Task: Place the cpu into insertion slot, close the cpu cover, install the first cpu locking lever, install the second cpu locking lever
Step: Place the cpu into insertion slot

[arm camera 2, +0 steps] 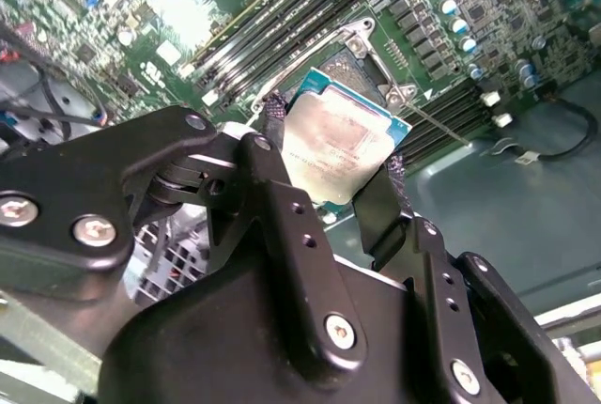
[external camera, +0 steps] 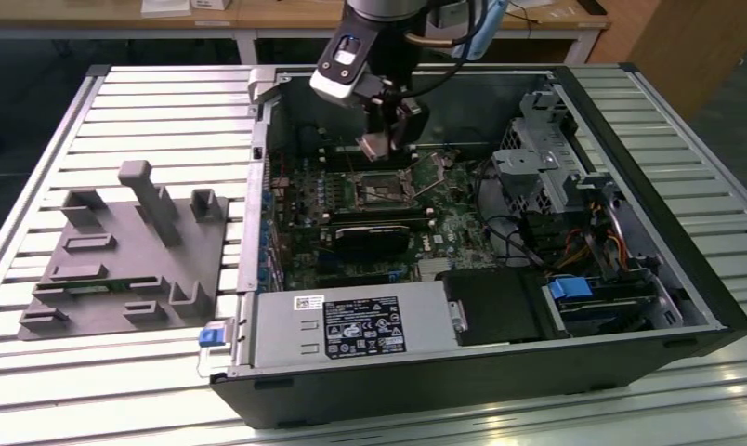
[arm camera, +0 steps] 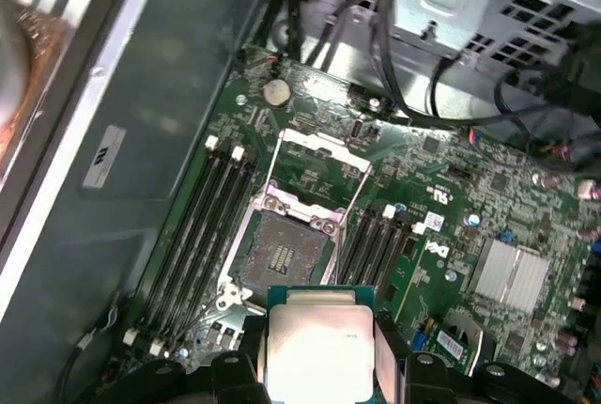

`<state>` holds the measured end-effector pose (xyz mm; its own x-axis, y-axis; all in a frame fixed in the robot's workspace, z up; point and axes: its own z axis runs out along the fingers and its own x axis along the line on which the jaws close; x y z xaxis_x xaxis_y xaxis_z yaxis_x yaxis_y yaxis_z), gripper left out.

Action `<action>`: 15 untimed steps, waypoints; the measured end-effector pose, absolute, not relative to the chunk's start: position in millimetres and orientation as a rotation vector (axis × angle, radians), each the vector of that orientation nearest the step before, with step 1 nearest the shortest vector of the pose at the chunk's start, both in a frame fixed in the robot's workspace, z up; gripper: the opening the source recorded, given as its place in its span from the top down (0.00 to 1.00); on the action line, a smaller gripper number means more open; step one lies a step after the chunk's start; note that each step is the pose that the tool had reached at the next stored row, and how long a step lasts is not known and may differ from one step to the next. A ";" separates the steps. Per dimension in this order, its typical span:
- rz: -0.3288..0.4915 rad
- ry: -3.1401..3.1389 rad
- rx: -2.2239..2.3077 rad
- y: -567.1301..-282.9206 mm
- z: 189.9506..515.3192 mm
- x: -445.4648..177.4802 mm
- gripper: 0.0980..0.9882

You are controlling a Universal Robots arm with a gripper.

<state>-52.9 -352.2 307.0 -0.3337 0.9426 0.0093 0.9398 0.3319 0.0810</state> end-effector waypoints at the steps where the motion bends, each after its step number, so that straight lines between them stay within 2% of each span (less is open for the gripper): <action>1: 0.110 2.515 1.812 -352.1 306.4 -52.9 0.50; 15: 0.102 2.388 1.966 -352.1 301.5 -52.9 0.50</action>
<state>-52.9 -352.1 301.5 -0.1925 0.9813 0.0057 0.9782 0.1914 0.0804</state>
